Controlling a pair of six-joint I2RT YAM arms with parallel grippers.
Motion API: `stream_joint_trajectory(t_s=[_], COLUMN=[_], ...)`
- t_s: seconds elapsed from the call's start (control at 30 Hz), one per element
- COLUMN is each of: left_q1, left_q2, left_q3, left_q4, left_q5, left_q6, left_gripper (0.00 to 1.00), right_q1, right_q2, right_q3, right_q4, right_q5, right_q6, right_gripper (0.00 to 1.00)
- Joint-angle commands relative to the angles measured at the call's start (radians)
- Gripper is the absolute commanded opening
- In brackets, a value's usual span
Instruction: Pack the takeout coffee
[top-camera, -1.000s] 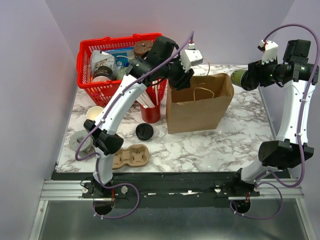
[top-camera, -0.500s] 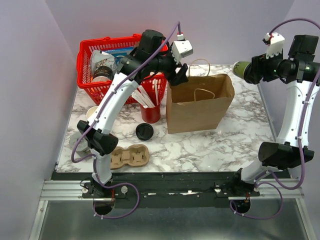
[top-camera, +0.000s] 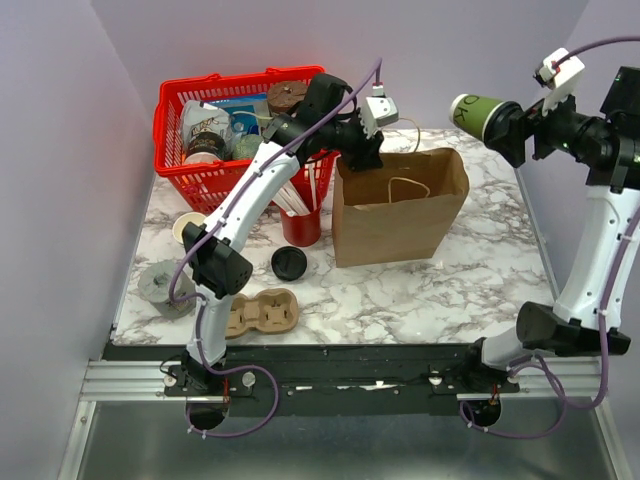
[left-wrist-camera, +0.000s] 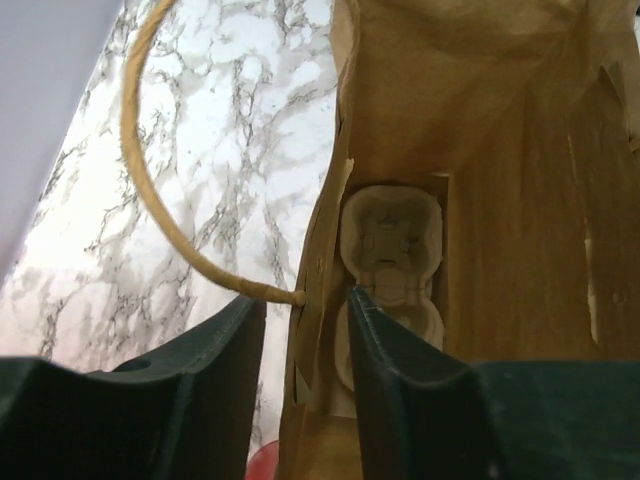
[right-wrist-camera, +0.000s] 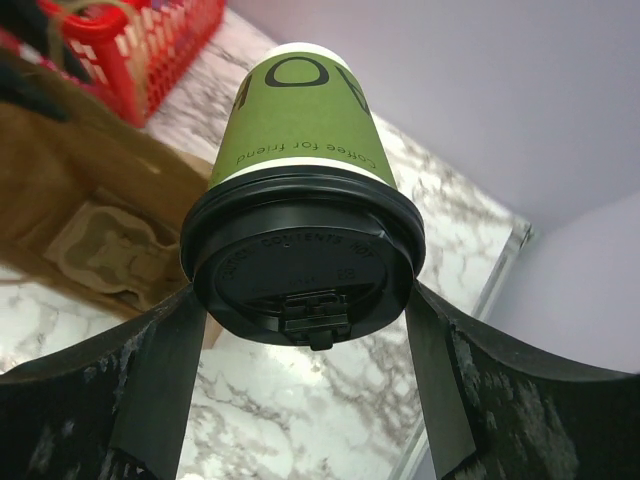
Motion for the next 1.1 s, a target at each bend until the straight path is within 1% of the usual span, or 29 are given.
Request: stream_joint_trajectory(t_s=[0.0, 0.07, 0.1, 0.13, 0.17, 0.2, 0.27, 0.37, 0.47, 0.5, 0.53, 0.57, 0.6, 0.63, 0.7, 0.73, 0.77, 0.87, 0.93, 1.0, 1.07], left_q1=[-0.007, -0.007, -0.009, -0.012, -0.015, -0.018, -0.029, -0.038, -0.052, -0.067, -0.072, -0.079, -0.096, -0.108, -0.122, -0.13, -0.131, -0.13, -0.127, -0.127, -0.128], left_q2=[0.002, -0.003, -0.01, -0.016, -0.026, -0.047, -0.075, -0.133, -0.17, -0.173, -0.173, -0.168, -0.153, -0.145, -0.139, -0.139, -0.139, -0.135, -0.138, -0.156, -0.162], left_q3=[0.016, 0.01, 0.009, 0.001, -0.02, -0.036, -0.098, -0.184, -0.234, -0.235, -0.228, -0.193, -0.171, -0.154, -0.149, -0.157, -0.171, -0.169, -0.169, -0.209, -0.228], left_q4=[0.017, 0.015, 0.014, 0.018, 0.022, 0.026, 0.054, 0.112, 0.146, 0.155, 0.163, 0.16, 0.152, 0.137, 0.15, 0.193, 0.221, 0.311, 0.353, 0.39, 0.405], left_q5=[0.074, 0.108, 0.123, 0.133, 0.143, 0.142, 0.122, 0.085, 0.024, -0.023, -0.042, -0.059, -0.073, -0.118, -0.143, -0.175, -0.192, -0.241, -0.237, -0.238, -0.234], left_q6=[0.007, -0.001, -0.004, -0.004, -0.001, 0.004, 0.014, 0.02, 0.079, 0.089, 0.108, 0.117, 0.137, 0.211, 0.275, 0.295, 0.331, 0.382, 0.401, 0.395, 0.369], left_gripper=[0.34, 0.26, 0.14, 0.1, 0.03, 0.0, 0.0, 0.0, 0.0, 0.0, 0.0, 0.0, 0.0, 0.0, 0.0, 0.0, 0.0, 0.0, 0.0, 0.0, 0.0], right_q1=[0.008, 0.035, 0.047, 0.078, 0.087, 0.094, 0.117, 0.121, 0.121, 0.121, 0.121, 0.121, 0.121, 0.121, 0.121, 0.121, 0.12, 0.12, 0.121, 0.121, 0.121], right_q2=[-0.077, -0.086, -0.09, -0.103, -0.121, -0.162, -0.187, -0.236, -0.297, -0.325, -0.351, -0.406, -0.428, -0.446, -0.497, -0.508, -0.514, -0.511, -0.514, -0.52, -0.526], right_q3=[0.025, 0.03, 0.035, 0.026, -0.019, -0.039, -0.06, -0.073, -0.154, -0.192, -0.283, -0.322, -0.355, -0.411, -0.459, -0.474, -0.482, -0.435, -0.419, -0.412, -0.404], right_q4=[-0.197, -0.282, -0.361, -0.36, -0.36, -0.36, -0.36, -0.36, -0.313, -0.211, -0.143, -0.07, 0.054, 0.092, 0.173, 0.198, 0.21, 0.184, 0.161, 0.158, 0.138], right_q5=[-0.225, -0.239, -0.234, -0.195, -0.179, -0.171, -0.128, -0.116, -0.104, -0.099, -0.092, -0.089, -0.09, -0.114, -0.144, -0.151, -0.15, -0.13, -0.128, -0.127, -0.13], right_q6=[-0.251, -0.381, -0.421, -0.425, -0.448, -0.467, -0.478, -0.486, -0.521, -0.509, -0.485, -0.409, -0.376, -0.368, -0.37, -0.359, -0.333, -0.278, -0.253, -0.206, -0.204], right_gripper=[0.01, 0.01, 0.01, 0.01, 0.01, 0.01, 0.01, 0.0, 0.01, 0.0, 0.0, 0.01, 0.01, 0.01, 0.01, 0.01, 0.01, 0.0, 0.01, 0.0, 0.01])
